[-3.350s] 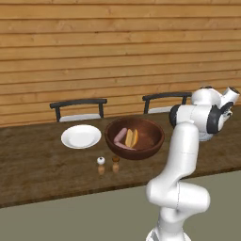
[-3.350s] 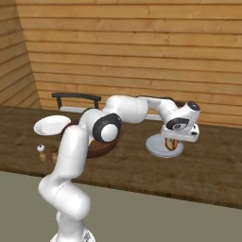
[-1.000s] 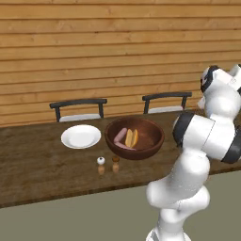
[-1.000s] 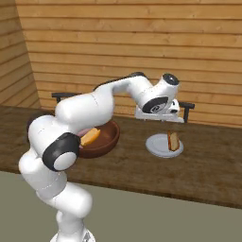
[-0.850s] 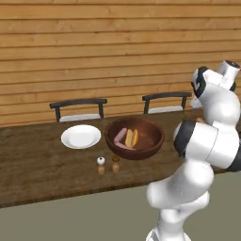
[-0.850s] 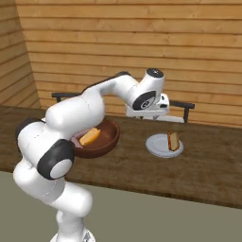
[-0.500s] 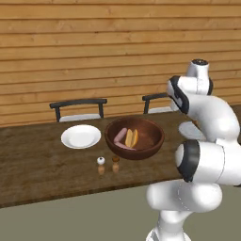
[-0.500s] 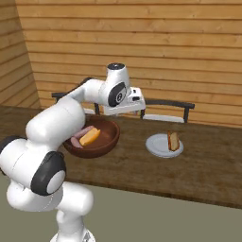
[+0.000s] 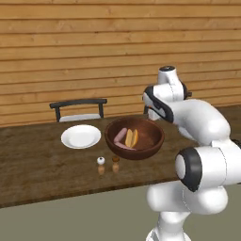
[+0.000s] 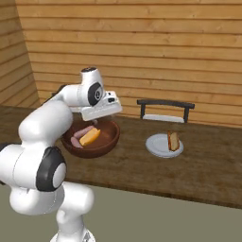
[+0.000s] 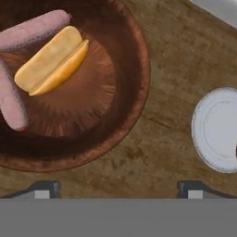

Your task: Place one bun and one sausage from the bowl on each plate.

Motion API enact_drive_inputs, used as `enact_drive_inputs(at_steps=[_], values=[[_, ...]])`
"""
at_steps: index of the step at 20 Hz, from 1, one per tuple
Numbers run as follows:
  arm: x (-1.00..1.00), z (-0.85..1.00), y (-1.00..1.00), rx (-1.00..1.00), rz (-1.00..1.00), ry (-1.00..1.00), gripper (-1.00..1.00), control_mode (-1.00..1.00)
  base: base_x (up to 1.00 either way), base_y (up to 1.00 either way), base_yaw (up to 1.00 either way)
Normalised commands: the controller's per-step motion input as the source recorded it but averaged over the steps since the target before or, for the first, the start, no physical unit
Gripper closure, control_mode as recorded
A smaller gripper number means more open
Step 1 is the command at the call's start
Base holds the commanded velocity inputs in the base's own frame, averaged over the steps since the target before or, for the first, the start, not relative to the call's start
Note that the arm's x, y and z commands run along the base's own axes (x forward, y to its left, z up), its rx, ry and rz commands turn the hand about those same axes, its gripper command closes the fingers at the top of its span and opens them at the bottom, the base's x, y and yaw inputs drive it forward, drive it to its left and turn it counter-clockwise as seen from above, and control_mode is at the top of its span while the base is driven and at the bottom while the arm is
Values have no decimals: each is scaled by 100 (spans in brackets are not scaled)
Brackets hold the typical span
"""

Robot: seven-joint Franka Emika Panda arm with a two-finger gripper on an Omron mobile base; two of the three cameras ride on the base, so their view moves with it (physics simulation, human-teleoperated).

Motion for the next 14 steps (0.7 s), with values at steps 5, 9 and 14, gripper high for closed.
enact_drive_inputs(at_steps=[5, 9, 14], values=[[8, -28, 63, 10, 12, 0, -100, -100, 0, 0, 0], [26, -30, 60, 10, 9, 0, -100, -100, 0, 0, 0], [21, -10, 35, 12, 3, 0, -100, -100, 0, 0, 0]])
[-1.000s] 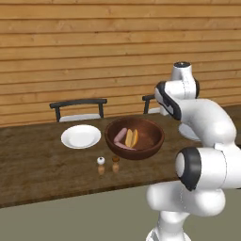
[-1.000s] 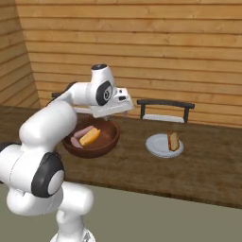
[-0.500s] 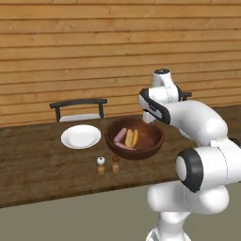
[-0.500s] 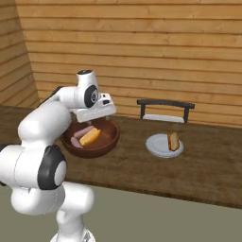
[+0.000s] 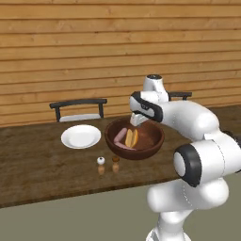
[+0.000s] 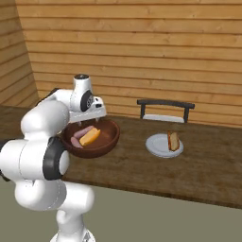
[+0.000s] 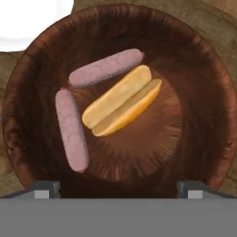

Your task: Place one bun and one sausage from the bowl on each plate.

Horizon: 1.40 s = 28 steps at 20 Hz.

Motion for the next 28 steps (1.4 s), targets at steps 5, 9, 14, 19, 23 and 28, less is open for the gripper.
enact_drive_inputs(at_steps=[5, 9, 14, 19, 23, 28], values=[[41, -41, 3, 11, -12, 4, -100, -100, 0, 0, 0], [36, -43, 28, 6, -14, 11, -100, -100, 0, 0, 0], [21, -48, 32, 7, -13, 3, -100, -100, 0, 0, 0], [5, -32, 1, 17, -20, 5, -100, -100, 0, 0, 0], [1, -12, 0, 23, -27, 9, -100, -100, 0, 0, 0], [-15, 0, -5, 16, -25, 4, -100, -100, 0, 0, 0]])
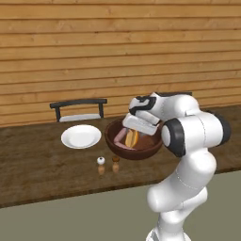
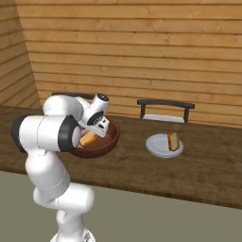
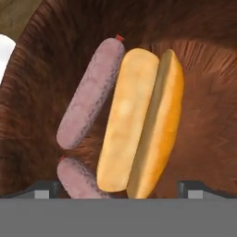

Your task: Place one bun and one sausage from the bowl on each plate.

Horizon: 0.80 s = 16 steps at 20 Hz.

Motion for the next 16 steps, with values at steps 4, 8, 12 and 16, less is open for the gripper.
enact_drive_inputs(at_steps=[4, 8, 12, 16], values=[[-1, -31, -5, 0, -3, 7, -100, -100, 0, 0, 0], [12, -59, 2, 0, 0, 2, -100, -100, 0, 0, 0], [19, -38, 1, 0, 0, 0, -100, -100, 0, 0, 0], [11, -20, 4, 0, 0, 0, -100, -100, 0, 0, 0]])
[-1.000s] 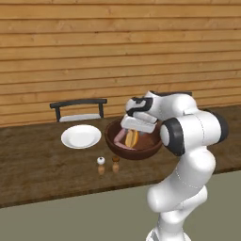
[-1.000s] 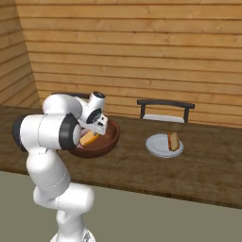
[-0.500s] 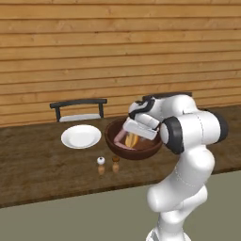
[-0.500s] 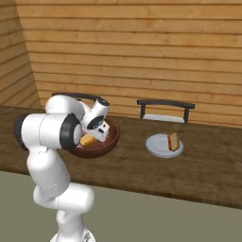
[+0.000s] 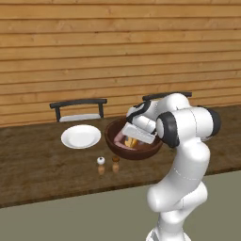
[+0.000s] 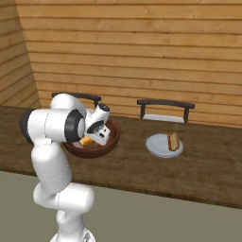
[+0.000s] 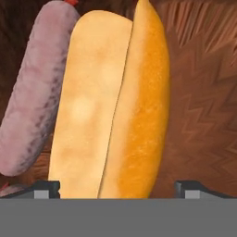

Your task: Place one bun and one sausage from the bowl on each plate.

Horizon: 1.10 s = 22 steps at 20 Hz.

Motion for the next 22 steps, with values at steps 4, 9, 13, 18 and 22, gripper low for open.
enact_drive_inputs(at_steps=[4, 9, 13, 18, 22], values=[[2, -6, 16, 0, 0, 0, -100, -100, 0, 0, 0], [0, -7, 14, 0, 0, 0, -100, -100, 0, 0, 0], [0, -5, 2, 0, 0, 0, 100, -100, 0, 0, 0], [0, 0, 0, 0, 0, 0, 100, -100, 0, 0, 0], [0, 31, -1, 0, 0, 0, 100, -100, 0, 0, 0]])
